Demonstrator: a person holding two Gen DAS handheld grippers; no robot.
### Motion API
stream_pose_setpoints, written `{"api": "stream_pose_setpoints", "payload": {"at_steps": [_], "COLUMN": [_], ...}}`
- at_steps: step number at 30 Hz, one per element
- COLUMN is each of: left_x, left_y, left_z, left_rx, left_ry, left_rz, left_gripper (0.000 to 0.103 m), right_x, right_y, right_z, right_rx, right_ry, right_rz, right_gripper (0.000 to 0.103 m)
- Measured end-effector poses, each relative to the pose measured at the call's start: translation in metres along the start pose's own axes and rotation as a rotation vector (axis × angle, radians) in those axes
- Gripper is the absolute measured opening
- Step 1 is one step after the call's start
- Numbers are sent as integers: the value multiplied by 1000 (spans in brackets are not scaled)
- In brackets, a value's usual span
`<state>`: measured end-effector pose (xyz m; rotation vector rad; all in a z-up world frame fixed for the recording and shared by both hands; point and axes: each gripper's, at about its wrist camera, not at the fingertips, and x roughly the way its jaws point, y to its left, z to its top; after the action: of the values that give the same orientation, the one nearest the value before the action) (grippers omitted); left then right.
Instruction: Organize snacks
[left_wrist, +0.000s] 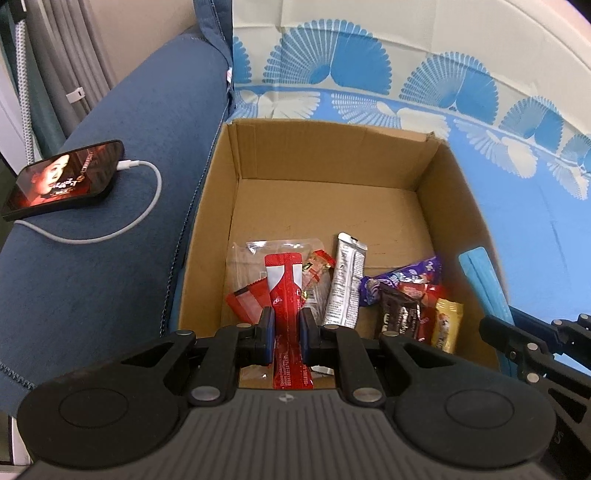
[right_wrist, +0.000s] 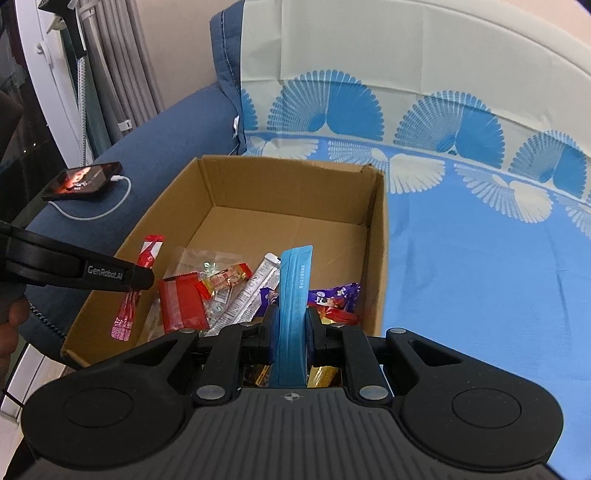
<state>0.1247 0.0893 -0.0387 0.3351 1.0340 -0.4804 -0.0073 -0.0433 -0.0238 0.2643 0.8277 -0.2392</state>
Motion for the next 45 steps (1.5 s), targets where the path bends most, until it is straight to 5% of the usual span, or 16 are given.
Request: {"api": "stream_pose_setpoints", "payload": {"at_steps": [10,11,12,13,14,15,24,45], "left_x": [33,34,35,34,31,26,-2,-115], "left_y": [1,1,2,3,4,5,4,-5], "left_z": [5,5,6,6,7,6,-17,-121], "left_rx": [25,26,26,21,10,1,22,-13], "left_ry": [45,46,48,42,22,-11,13,-68], "left_rz": [23,26,31,43,59,68,94,81], "left_gripper": [21,29,62,98,102,103,103,103], "right_x": [34,37,39,40,39,38,9,-112], "right_y": [1,1,1,0,0,0,9,34], "right_z": [5,6,7,8,9,10,-7,-79], "right_rx": [-7,-9,-10,-7,-5,-6,-5,-27], "right_ry": [40,48,52,49,43,31,30,-89], "right_rz": [6,12,11,8,1,-11,-38,-96], "right_gripper": [21,20,28,46,55,64,81,94]}}
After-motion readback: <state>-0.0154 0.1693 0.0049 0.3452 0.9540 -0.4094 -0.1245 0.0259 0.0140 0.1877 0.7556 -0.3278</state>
